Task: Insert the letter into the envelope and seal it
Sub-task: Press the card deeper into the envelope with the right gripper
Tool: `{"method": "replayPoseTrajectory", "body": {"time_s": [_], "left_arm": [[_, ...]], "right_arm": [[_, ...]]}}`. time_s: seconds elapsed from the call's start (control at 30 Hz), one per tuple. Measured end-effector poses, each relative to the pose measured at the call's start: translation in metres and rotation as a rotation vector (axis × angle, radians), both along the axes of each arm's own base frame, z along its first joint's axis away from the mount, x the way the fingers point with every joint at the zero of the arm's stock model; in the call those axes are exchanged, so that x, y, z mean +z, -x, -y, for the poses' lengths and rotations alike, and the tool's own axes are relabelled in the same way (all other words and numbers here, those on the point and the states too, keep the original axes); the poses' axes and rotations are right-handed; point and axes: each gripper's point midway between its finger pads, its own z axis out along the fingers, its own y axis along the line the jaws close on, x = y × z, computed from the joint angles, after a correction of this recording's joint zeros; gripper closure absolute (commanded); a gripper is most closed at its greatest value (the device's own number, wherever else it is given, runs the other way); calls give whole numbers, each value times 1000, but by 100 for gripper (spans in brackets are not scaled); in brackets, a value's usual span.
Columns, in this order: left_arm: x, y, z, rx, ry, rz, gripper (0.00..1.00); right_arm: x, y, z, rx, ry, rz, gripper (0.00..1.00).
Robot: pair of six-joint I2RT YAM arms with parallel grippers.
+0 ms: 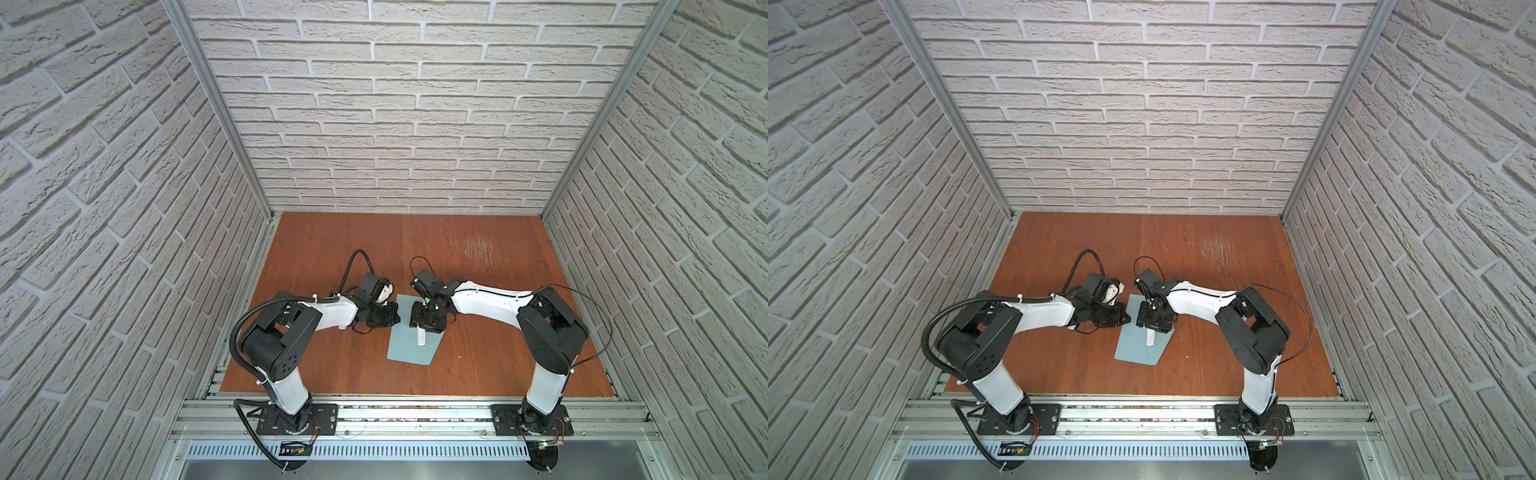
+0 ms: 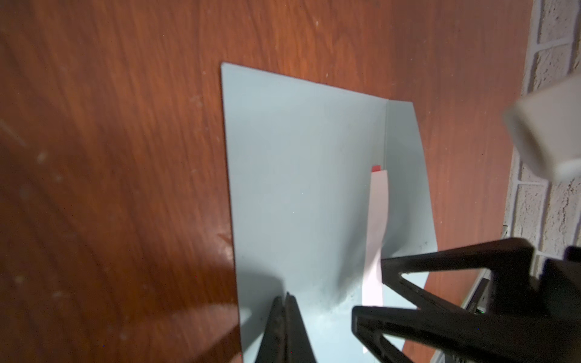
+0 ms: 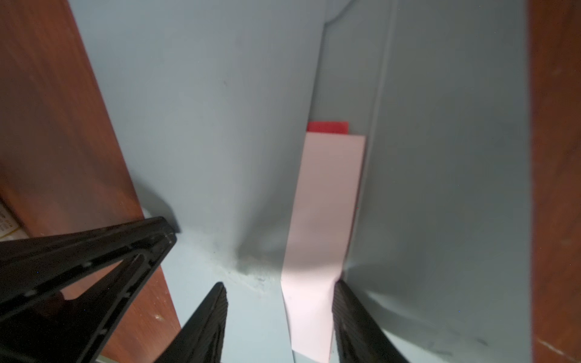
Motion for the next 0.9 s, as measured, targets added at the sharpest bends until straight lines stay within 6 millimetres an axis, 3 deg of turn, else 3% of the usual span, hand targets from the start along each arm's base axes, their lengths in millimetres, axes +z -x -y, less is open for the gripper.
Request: {"method": "replayPoseTrajectory", "body": {"time_s": [0.77, 0.9], "left_arm": [[0, 1, 0, -3, 2, -2, 100], [0, 1, 1, -6, 3, -2, 88]], "right_arm": [[3, -2, 5, 22, 47, 20, 41], [6, -5, 7, 20, 62, 32, 39]]}}
